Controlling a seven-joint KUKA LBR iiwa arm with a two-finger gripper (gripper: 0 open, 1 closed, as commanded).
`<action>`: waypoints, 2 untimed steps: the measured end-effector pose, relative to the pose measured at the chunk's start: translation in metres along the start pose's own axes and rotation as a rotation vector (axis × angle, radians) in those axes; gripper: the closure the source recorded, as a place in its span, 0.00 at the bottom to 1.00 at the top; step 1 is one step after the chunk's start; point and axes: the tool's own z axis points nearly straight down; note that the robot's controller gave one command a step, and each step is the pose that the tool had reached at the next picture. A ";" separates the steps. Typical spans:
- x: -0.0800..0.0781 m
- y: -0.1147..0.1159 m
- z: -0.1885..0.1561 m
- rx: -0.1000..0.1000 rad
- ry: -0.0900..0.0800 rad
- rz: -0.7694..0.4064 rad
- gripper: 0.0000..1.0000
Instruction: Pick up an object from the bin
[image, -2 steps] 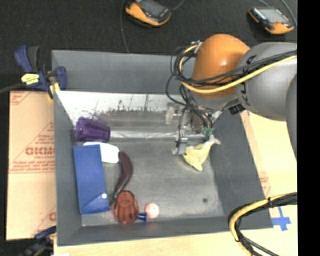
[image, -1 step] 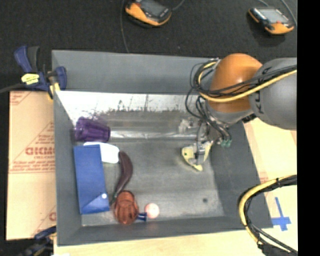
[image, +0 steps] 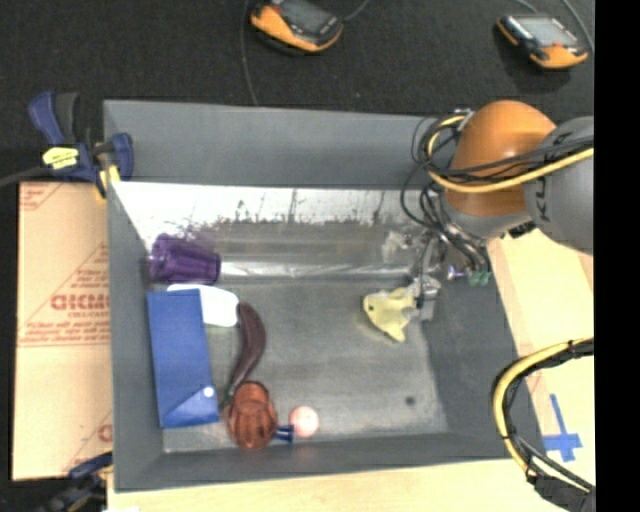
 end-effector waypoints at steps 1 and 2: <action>0.009 -0.046 0.017 0.001 0.003 -0.097 0.00; 0.001 -0.028 0.059 -0.002 -0.005 -0.224 0.00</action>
Offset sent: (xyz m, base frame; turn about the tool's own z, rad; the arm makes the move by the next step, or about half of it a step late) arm 0.0026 -0.0274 -0.0586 -0.2254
